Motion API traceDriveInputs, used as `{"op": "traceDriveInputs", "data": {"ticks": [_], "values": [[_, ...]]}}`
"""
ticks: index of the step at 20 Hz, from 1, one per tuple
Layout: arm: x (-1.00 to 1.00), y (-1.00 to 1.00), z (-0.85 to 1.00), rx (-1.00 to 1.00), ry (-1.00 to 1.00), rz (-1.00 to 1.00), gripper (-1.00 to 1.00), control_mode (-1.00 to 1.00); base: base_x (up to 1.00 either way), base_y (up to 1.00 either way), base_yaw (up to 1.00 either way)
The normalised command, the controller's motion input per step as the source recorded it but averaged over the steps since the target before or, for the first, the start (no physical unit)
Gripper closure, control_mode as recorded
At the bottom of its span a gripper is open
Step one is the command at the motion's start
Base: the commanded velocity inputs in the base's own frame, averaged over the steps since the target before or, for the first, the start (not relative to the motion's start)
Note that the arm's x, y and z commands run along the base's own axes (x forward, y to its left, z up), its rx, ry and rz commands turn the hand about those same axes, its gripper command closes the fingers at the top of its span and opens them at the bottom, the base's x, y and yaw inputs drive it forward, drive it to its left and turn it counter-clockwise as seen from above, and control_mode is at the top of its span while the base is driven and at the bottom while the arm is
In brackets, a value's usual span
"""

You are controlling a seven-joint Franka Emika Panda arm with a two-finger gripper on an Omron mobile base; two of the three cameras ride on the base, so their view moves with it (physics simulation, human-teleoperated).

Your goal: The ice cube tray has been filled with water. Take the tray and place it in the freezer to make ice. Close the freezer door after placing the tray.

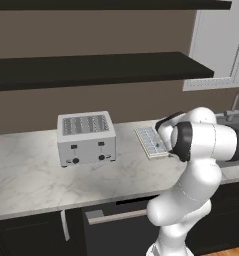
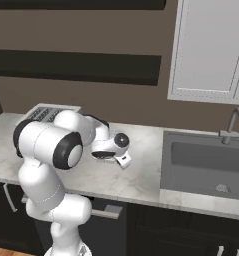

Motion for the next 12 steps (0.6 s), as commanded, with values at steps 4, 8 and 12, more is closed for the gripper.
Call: {"op": "traceDriveInputs", "data": {"ticks": [4,8,12], "values": [[0.00,0.21,-0.15,0.00,0.00,0.00,-1.00,-1.00,0.00,0.00,0.00],[-0.02,0.24,-0.25,0.00,0.00,0.00,-1.00,-1.00,0.00,0.00,0.00],[0.00,0.31,-0.29,0.00,0.00,0.00,1.00,-1.00,0.00,0.00,0.00]]}}
